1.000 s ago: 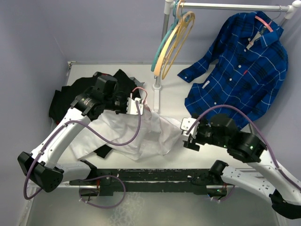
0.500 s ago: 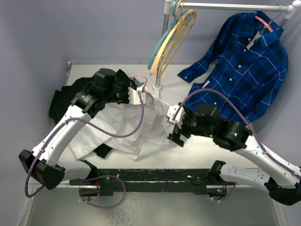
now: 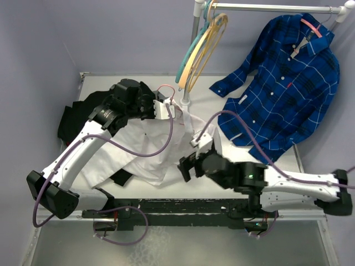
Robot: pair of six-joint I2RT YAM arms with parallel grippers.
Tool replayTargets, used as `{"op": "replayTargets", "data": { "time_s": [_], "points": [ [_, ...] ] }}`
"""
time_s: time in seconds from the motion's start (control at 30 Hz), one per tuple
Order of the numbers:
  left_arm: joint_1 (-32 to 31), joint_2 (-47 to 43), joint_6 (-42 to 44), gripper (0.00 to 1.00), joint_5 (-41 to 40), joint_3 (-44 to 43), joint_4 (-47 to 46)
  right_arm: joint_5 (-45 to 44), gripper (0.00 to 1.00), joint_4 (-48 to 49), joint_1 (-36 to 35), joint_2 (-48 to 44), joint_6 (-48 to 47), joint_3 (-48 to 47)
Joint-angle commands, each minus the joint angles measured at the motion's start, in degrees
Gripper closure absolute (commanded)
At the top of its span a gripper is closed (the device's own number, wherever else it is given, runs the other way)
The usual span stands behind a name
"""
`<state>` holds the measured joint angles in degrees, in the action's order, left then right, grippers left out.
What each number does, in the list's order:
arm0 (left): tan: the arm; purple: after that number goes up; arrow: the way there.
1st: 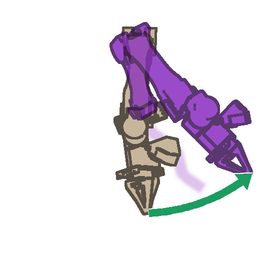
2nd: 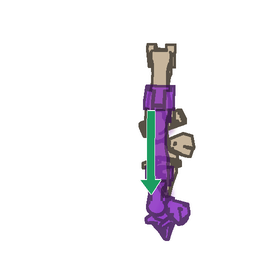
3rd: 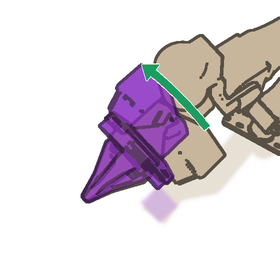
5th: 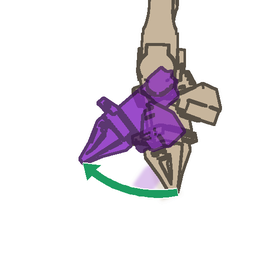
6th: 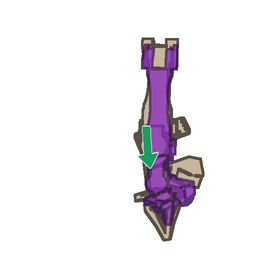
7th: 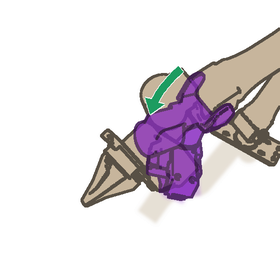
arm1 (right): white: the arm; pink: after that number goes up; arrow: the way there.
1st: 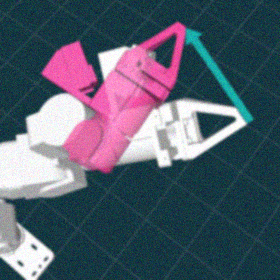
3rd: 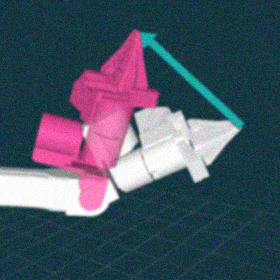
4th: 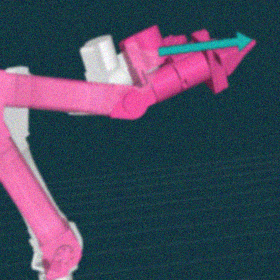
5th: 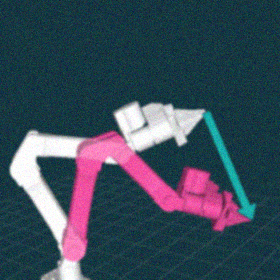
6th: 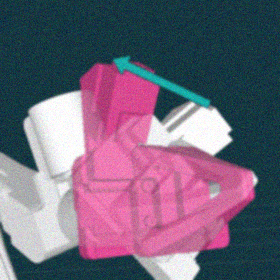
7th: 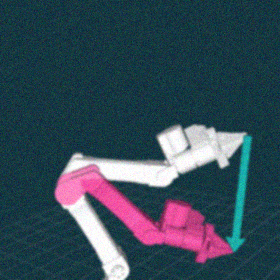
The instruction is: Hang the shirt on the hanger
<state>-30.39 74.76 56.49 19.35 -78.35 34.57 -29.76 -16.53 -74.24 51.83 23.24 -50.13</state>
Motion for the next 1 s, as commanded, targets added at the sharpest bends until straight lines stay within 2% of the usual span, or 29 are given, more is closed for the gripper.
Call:
{"op": "replayTargets", "data": {
  "time_s": [0.0, 0.13, 0.23, 0.33, 0.43, 0.6, 0.7, 0.83, 0.97],
  "points": [
    [0.2, -0.1, -1.5, 1.0, 0.3, -1.7, -4.1, -24.6, 0.0, -8.9, -6.8, 11.5, 15.5, -2.5],
    [0.2, -0.2, -1.5, 1.0, -0.5, -0.8, -4.5, -33.5, 0.0, -24.8, -7.4, 19.5, 30.5, -6.6],
    [0.2, -0.3, -1.2, 1.0, -0.6, -0.6, -4.3, -38.3, 0.0, -36.4, -7.3, 19.6, 43.5, -7.1],
    [0.3, -0.3, -0.8, 1.0, -0.5, -0.4, -4.0, -40.5, 0.0, -40.1, -7.3, 16.6, 46.0, -6.5],
    [0.2, 0.1, -0.7, 1.0, -0.4, -0.2, -4.1, -40.6, 0.0, -37.5, -7.4, 12.4, 42.9, -4.9],
    [0.2, 0.2, -0.9, 1.0, 0.2, -0.2, -4.0, -37.8, 0.0, -23.9, -7.3, 5.0, 32.8, 1.7],
    [0.2, 0.1, -0.9, 1.0, 0.2, -0.2, -3.8, -36.3, 0.0, -19.2, -7.2, 2.9, 29.8, 4.3],
    [0.2, 0.1, -0.9, 1.0, 0.6, -0.2, -3.6, -34.8, 0.0, -15.3, -7.2, 4.4, 27.5, 4.7],
    [0.2, -0.1, -1.0, 1.0, 2.0, -0.6, -2.5, -36.1, 0.0, -15.9, -7.0, 8.8, 28.9, 3.6]
  ]
}}
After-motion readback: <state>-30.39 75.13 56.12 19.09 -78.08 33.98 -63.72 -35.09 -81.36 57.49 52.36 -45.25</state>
